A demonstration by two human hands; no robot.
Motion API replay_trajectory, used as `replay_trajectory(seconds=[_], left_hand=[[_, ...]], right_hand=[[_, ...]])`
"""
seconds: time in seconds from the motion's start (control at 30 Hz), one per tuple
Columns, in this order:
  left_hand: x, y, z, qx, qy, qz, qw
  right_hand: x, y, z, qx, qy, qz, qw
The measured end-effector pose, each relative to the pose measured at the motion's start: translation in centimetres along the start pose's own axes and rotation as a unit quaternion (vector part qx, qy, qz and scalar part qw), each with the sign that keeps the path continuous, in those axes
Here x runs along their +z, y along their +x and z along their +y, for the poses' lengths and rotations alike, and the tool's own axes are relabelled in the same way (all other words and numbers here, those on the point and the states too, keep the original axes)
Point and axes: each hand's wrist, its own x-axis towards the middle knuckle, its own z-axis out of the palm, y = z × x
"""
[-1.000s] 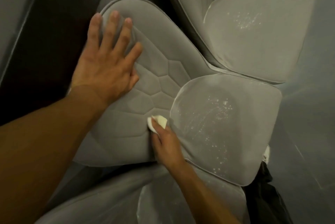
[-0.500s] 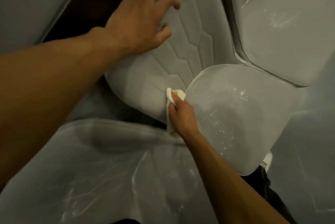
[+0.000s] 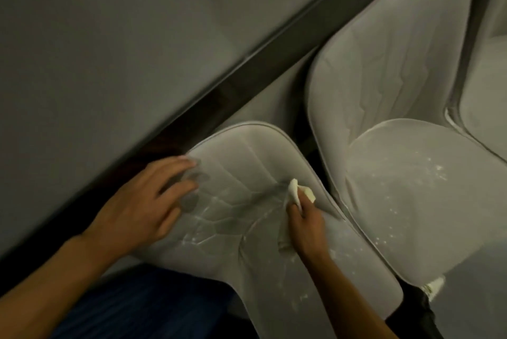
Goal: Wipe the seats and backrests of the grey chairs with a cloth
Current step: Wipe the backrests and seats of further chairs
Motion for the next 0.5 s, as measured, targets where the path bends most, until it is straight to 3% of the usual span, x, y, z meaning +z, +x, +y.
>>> replay_trajectory(seconds=[0.2,0.4,0.5], left_hand=[[3.4,-6.4,-2.0,0.025,0.089,-0.035,0.995],[6.3,-6.6,-2.5,0.036,0.156,0.064,0.985],[6.9,-6.6,-2.9,0.05,0.169,0.078,0.981]], right_hand=[[5.0,-2.5,-3.2,-0.029,0.014,-0.033,0.999],[9.5,-3.9,-3.1,-0.046,0.013,-0.06,0.997],[10.6,-4.2,-2.1,-0.112,-0.038,-0.108,0.987]])
